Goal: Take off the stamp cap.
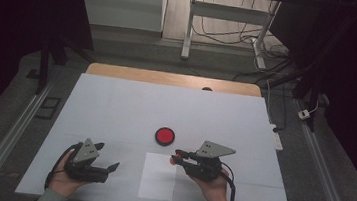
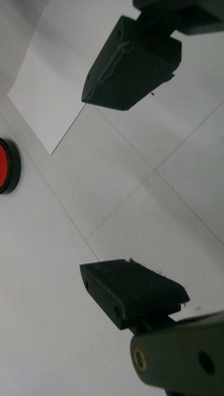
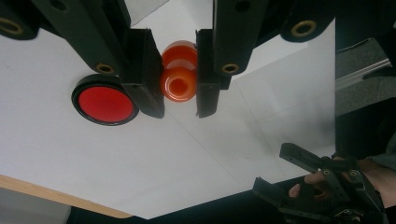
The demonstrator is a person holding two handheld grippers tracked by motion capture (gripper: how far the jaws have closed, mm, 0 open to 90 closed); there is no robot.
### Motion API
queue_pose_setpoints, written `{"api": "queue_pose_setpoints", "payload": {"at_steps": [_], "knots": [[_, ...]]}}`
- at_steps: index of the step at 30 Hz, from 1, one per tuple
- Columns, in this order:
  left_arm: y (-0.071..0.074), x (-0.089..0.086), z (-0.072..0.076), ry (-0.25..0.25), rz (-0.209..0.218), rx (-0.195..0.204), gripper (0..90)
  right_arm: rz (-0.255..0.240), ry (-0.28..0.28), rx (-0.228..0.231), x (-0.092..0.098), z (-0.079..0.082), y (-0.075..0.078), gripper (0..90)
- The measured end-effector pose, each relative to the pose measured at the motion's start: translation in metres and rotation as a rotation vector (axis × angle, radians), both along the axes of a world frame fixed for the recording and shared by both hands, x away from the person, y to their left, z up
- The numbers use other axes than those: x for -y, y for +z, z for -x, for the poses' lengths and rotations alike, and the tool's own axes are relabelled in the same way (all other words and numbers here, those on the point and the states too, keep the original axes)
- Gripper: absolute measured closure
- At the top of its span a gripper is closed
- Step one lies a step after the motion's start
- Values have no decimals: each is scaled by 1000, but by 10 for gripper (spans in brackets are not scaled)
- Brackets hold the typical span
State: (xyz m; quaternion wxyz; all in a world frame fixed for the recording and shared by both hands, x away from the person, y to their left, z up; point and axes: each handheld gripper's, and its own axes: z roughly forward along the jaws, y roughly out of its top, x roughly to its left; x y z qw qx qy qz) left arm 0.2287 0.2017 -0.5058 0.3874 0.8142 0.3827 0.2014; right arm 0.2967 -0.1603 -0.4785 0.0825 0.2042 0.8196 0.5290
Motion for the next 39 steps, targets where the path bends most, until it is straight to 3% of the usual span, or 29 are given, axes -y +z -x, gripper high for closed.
{"api": "queue_pose_setpoints", "payload": {"at_steps": [14,21,39], "knots": [[18,27,-11,-70,-7,30,167,5,18,8,-3,-2,-1,722],[24,35,-15,-97,8,27,167,5,12,9,-3,-2,-1,722],[33,65,-32,-152,-2,14,164,-5,1,12,0,-1,1,722]]}}
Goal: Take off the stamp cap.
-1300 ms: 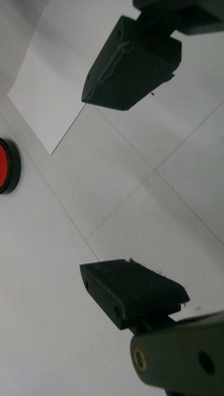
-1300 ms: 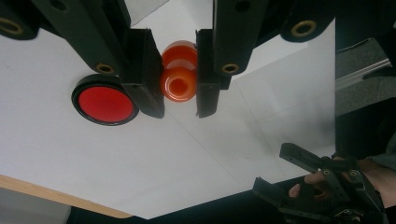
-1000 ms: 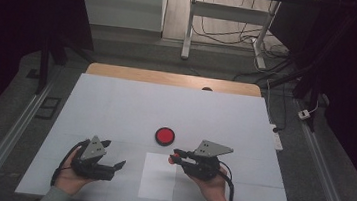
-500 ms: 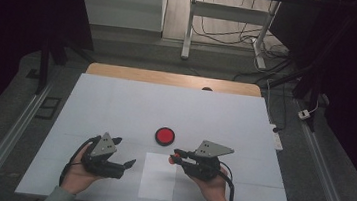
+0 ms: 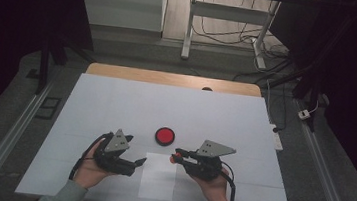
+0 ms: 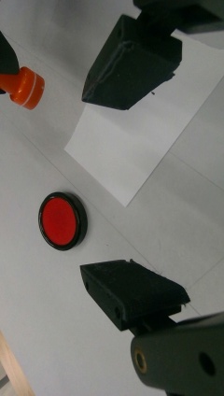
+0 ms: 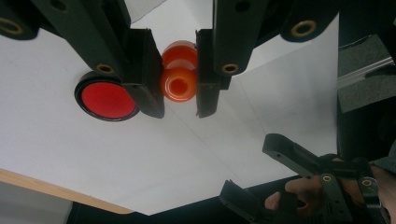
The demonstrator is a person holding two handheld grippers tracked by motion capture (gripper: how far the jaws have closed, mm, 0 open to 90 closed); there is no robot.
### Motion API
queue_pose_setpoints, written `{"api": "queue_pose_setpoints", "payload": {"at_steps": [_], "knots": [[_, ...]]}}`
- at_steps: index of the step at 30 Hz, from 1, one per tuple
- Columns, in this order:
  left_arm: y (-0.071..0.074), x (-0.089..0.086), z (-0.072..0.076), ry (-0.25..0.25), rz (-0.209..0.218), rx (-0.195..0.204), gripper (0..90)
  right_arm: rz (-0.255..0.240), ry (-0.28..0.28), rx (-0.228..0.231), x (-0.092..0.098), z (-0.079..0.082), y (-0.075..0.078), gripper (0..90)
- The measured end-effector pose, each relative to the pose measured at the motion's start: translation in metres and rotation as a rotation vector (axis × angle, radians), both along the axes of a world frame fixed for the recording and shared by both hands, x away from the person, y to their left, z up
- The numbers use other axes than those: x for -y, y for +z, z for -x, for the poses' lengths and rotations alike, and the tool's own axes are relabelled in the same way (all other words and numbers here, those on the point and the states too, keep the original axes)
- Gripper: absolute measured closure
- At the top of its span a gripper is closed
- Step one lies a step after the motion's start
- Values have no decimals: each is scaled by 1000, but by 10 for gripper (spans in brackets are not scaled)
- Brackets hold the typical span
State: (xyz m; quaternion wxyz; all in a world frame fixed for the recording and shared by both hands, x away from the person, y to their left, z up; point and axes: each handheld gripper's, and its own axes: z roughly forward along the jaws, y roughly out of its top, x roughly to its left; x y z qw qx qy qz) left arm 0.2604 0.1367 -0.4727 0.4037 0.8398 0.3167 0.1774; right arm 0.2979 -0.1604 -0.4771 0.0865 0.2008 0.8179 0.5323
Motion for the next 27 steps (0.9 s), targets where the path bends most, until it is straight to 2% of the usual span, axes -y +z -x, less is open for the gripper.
{"api": "queue_pose_setpoints", "payload": {"at_steps": [11,27], "knots": [[8,23,-12,-48,-9,-5,163,-6,-5,6,2,0,2,722],[1,42,-14,-93,-12,-15,159,-9,0,19,-2,2,4,722]]}}
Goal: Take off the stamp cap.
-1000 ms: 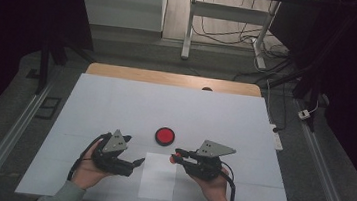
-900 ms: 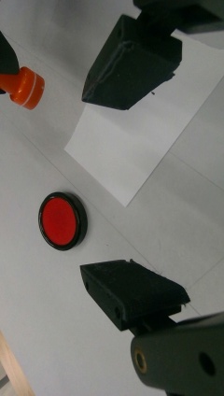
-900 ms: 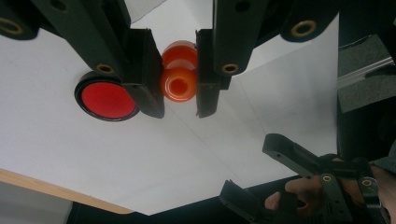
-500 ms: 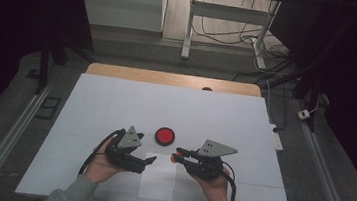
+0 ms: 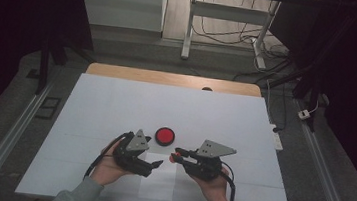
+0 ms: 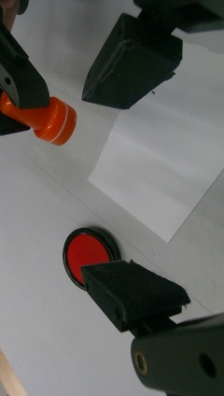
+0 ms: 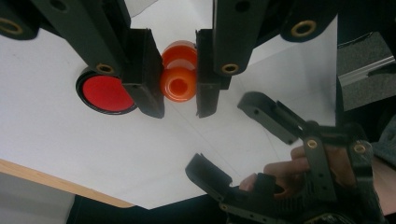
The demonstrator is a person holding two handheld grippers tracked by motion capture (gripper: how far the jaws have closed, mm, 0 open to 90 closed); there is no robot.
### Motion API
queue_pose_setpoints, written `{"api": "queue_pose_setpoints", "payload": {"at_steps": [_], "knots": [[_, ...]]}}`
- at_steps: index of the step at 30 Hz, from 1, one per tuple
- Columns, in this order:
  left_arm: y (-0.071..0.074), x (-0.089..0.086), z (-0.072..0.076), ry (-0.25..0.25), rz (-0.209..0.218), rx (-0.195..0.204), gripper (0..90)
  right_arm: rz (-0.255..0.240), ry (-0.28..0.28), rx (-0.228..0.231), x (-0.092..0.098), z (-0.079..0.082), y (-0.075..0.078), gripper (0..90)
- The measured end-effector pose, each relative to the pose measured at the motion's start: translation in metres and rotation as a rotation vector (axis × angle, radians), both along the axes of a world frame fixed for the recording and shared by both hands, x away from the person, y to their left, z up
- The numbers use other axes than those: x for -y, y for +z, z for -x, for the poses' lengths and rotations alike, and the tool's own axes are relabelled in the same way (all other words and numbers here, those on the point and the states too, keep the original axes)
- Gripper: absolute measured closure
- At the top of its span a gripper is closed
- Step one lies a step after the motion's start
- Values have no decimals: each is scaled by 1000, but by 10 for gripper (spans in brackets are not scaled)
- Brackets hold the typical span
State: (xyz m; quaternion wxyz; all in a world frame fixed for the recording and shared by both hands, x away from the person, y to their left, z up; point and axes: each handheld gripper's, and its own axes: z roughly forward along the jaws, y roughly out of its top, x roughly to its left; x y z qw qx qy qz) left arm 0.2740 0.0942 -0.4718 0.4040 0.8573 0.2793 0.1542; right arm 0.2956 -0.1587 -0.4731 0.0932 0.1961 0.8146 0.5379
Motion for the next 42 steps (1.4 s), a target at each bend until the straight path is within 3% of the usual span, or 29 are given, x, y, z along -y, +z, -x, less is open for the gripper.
{"api": "queue_pose_setpoints", "payload": {"at_steps": [20,28,42], "knots": [[-12,30,5,-26,-15,14,178,-10,11,-7,-2,1,-1,722],[-15,33,5,-33,-24,14,195,-12,13,-9,-3,1,-1,722],[-16,36,5,-29,-17,32,321,-25,16,-17,-2,0,-1,723]]}}
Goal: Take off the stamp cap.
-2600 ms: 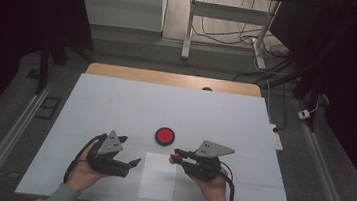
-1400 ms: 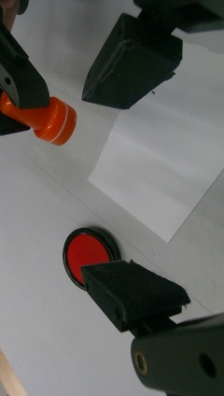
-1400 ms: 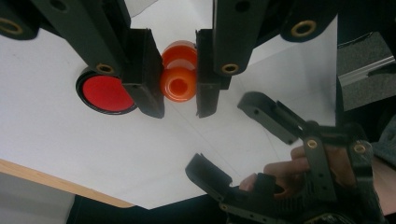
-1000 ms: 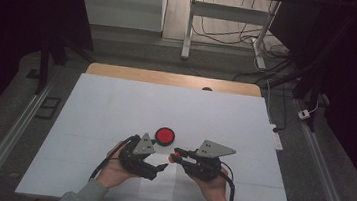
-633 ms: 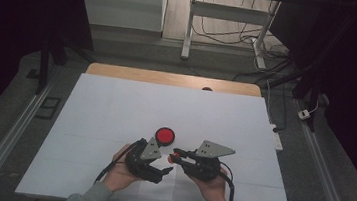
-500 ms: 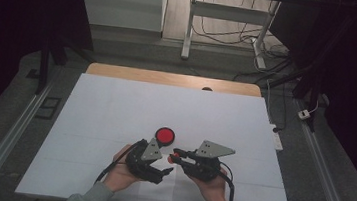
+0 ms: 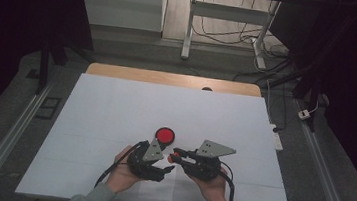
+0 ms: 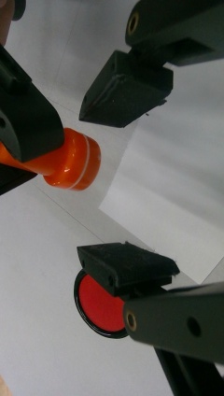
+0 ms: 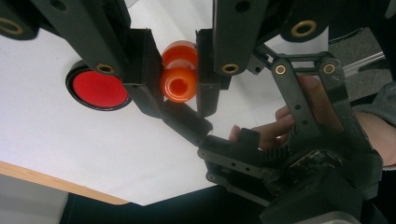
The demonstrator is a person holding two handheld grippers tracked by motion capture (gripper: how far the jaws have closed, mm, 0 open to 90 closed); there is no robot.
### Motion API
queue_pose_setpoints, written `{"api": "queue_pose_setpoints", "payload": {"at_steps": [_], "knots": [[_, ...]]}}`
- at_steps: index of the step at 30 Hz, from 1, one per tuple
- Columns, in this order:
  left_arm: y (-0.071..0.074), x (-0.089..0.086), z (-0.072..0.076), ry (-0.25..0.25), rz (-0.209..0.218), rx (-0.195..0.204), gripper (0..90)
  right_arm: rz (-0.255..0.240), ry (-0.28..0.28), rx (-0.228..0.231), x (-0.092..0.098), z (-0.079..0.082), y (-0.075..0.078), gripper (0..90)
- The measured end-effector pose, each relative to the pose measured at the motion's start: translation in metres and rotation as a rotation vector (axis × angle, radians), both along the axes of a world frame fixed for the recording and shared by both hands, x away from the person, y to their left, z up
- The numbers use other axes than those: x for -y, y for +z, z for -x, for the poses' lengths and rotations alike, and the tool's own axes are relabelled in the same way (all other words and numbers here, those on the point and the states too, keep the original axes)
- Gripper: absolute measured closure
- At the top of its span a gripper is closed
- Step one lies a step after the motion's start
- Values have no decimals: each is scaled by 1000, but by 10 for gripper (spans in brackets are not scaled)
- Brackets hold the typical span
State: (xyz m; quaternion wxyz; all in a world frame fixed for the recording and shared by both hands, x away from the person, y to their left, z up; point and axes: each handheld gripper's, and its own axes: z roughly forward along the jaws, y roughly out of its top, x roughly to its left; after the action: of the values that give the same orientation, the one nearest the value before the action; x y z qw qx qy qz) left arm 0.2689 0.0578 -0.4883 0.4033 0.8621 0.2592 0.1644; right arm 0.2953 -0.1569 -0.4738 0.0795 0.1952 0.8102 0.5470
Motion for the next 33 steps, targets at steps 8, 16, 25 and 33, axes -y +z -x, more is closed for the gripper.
{"api": "queue_pose_setpoints", "payload": {"at_steps": [8,16,25,33], "knots": [[-1,2,1,-25,-3,21,426,-5,-1,-4,0,0,0,722],[-1,3,1,-54,-21,27,516,-10,2,-7,0,0,0,722],[-1,3,1,-59,-20,30,580,-14,8,-11,-1,1,-1,722],[-2,3,1,-58,-17,31,606,-22,6,-15,-1,0,0,722]]}}
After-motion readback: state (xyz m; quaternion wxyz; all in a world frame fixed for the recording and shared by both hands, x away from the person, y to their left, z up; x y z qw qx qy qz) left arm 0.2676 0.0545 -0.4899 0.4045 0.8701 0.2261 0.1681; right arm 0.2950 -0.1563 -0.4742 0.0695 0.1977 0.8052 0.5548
